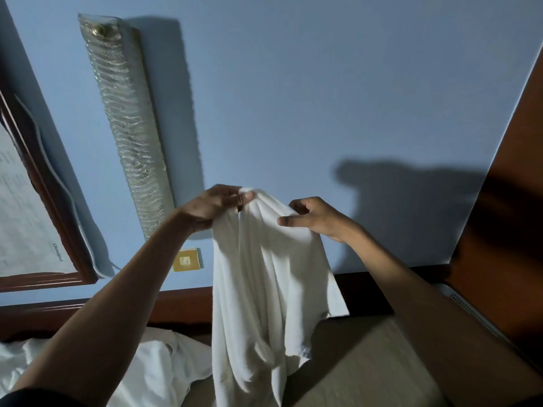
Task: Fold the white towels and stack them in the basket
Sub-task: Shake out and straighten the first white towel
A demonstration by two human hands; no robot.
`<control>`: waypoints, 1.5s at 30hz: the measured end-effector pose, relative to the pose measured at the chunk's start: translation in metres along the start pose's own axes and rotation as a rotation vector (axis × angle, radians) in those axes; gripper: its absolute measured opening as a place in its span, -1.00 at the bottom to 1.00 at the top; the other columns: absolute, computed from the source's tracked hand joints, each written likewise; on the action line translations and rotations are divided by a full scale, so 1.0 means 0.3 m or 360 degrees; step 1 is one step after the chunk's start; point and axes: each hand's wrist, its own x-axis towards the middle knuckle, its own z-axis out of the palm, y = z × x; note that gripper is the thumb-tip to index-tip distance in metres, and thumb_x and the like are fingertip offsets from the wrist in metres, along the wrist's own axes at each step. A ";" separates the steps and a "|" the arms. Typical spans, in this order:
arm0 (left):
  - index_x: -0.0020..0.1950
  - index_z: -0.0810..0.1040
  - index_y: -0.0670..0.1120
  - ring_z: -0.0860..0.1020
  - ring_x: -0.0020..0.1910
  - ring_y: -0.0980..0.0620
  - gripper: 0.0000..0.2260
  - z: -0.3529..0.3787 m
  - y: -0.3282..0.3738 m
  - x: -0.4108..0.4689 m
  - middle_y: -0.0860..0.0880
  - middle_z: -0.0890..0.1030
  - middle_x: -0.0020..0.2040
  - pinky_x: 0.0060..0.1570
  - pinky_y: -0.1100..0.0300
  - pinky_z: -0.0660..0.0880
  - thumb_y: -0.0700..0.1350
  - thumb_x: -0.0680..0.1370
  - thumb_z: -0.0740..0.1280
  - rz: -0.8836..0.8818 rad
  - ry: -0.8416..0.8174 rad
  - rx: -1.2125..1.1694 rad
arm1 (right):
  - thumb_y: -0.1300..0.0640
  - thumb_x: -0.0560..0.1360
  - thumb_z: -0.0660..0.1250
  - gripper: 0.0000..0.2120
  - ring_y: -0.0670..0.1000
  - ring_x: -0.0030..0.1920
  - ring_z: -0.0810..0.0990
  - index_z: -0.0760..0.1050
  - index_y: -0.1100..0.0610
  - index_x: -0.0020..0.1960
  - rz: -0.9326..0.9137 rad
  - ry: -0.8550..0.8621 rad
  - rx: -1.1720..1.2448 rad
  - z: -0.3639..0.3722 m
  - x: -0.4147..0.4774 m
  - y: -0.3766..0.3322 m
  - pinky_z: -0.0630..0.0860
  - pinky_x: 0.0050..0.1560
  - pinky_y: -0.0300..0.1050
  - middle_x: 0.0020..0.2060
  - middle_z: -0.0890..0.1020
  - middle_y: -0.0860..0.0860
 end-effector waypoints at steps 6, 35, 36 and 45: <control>-0.06 0.64 -0.20 0.66 -0.32 -0.02 -0.76 -0.035 -0.014 0.030 -0.12 0.68 -0.25 -0.32 0.17 0.61 -0.04 0.65 0.36 -0.0016 0.0594 -0.0624 | -0.15 0.49 0.49 -0.47 -0.01 -0.33 0.18 0.20 0.05 -0.30 0.0083 -0.0015 -0.0022 0.006 0.002 0.071 0.06 -0.30 -0.10 -0.35 0.18 0.00; -0.17 0.62 -0.09 0.56 -0.19 -0.08 -0.76 -0.103 -0.222 0.157 -0.17 0.57 -0.16 -0.12 0.06 0.55 0.02 0.62 0.41 -0.0335 0.0447 -0.0339 | -0.04 0.61 0.34 -0.67 -0.04 -0.09 0.61 0.61 0.22 0.15 0.0368 -0.0124 0.0121 -0.009 0.088 0.166 0.56 -0.02 -0.17 -0.10 0.66 0.02; -0.09 0.62 -0.12 0.55 -0.16 -0.09 -0.76 -0.096 -0.232 0.163 -0.18 0.57 -0.12 -0.11 0.04 0.53 0.04 0.61 0.41 -0.0372 0.0488 -0.0252 | -0.02 0.61 0.34 -0.66 -0.03 -0.08 0.60 0.60 0.25 0.17 0.0349 -0.0057 0.0201 -0.002 0.093 0.158 0.55 -0.02 -0.14 -0.11 0.66 0.02; 0.17 0.48 -0.12 0.49 -0.28 -0.07 -0.83 -0.023 -0.228 0.167 -0.14 0.52 -0.17 -0.19 0.07 0.42 -0.30 0.63 0.23 -0.0461 0.0253 -0.0359 | 0.22 0.58 0.42 -0.86 -0.10 -0.44 0.47 0.51 0.16 0.11 0.0309 0.0354 0.0431 0.075 0.175 0.081 0.29 -0.44 -0.31 -0.23 0.63 0.05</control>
